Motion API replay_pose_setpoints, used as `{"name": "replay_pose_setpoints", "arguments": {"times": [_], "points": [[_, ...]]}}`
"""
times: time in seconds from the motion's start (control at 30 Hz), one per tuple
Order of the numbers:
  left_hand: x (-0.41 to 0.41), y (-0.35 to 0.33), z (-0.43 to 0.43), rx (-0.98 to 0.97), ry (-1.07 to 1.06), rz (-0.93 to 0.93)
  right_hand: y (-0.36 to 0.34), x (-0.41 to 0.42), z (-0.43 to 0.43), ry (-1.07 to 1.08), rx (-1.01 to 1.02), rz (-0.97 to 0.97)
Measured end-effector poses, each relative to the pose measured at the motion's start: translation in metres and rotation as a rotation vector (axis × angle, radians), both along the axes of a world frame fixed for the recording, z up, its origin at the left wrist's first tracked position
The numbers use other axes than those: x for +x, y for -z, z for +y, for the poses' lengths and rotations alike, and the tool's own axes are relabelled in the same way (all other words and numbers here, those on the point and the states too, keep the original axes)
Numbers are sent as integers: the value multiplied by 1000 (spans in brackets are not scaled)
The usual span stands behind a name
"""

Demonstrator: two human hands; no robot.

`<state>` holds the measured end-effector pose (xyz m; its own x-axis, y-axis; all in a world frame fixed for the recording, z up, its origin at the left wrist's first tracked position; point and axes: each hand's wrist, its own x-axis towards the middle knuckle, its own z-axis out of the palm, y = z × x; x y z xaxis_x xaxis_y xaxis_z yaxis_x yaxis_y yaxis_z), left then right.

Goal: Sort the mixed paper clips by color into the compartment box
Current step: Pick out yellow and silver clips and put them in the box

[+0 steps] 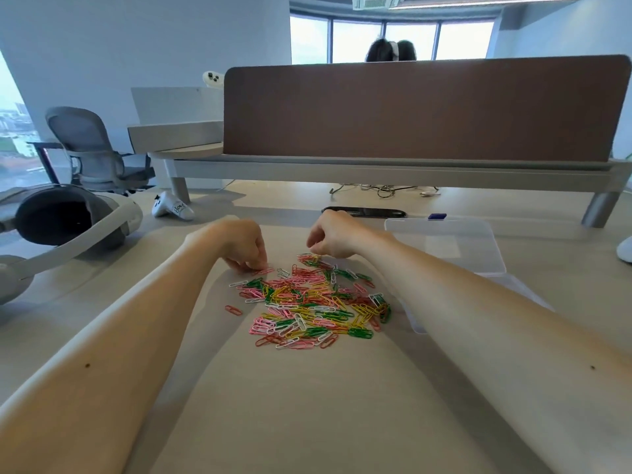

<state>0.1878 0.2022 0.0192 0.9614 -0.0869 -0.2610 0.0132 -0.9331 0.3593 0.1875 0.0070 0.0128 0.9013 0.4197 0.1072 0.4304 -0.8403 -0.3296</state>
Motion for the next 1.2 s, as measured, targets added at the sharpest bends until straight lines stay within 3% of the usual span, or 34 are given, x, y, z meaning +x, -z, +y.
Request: {"name": "replay_pose_setpoints", "arguments": {"times": [0.63, 0.93, 1.2], "points": [[-7, -7, 7, -221, 43, -29, 8, 5, 19, -2, -113, 63], [-4, -7, 5, -170, 16, -60, -2, -5, 19, -23, 93, 50], [-2, -5, 10, -106, 42, -134, 0, -12, 38, -25, 20, 106]]}}
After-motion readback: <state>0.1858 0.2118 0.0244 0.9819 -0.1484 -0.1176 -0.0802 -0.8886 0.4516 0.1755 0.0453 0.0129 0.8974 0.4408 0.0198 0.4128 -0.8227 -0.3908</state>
